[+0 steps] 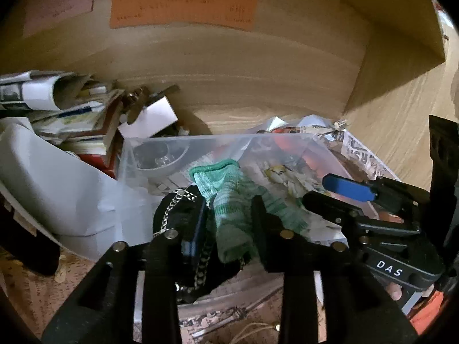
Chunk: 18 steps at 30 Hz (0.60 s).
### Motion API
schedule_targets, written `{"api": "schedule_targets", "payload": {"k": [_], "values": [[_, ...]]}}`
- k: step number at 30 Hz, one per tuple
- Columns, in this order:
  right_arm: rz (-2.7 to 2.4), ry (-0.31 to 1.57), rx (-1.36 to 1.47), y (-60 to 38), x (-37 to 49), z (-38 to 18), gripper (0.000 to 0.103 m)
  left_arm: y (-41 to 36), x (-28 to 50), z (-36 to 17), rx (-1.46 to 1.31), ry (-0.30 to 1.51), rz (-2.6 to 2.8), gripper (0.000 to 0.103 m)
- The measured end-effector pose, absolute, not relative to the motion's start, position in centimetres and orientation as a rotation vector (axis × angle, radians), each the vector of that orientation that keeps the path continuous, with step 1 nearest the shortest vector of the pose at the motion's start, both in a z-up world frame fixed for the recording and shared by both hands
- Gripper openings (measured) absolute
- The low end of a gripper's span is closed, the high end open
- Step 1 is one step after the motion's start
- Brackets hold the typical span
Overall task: Organize soft objects
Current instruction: 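Carry both items into the clear box and open both tools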
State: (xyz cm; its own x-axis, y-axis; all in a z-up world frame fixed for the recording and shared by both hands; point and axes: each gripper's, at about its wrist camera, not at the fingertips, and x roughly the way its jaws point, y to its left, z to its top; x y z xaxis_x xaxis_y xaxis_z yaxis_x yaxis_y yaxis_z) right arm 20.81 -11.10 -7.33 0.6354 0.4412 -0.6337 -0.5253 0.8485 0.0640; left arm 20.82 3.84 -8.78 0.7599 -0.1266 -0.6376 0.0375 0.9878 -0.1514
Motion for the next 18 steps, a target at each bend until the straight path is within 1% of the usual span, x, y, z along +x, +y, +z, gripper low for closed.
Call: {"api": "schedule_targets", "payload": {"k": [2,6,10,16,18], "values": [[0.552,0.668,-0.132,-11.2,20.3,-6.8,0.044,4.1,20.2,-8.2,-0.141,0.686,-0.083,0.043],[0.550,0.618,-0.141,-11.6,19.1,-5.4,0.048,4.5,18.4,-6.5,-0.135,0.640,-0.088,0.049],[0.554,0.571,-0.138,-12.1,17.6,-4.2,0.058,4.8,16.3,-4.9,-0.106,0.589,-0.076,0.056],[0.573,0.521,-0.139,-13.0,14.9,-2.9,0.060,5.6,13.1,-3.6,-0.088,0.544,-0.060,0.069],[0.572,0.506,-0.146,-13.1,13.9,-2.8,0.065,5.7,12.3,-3.6,-0.088,0.543,-0.055,0.073]]}}
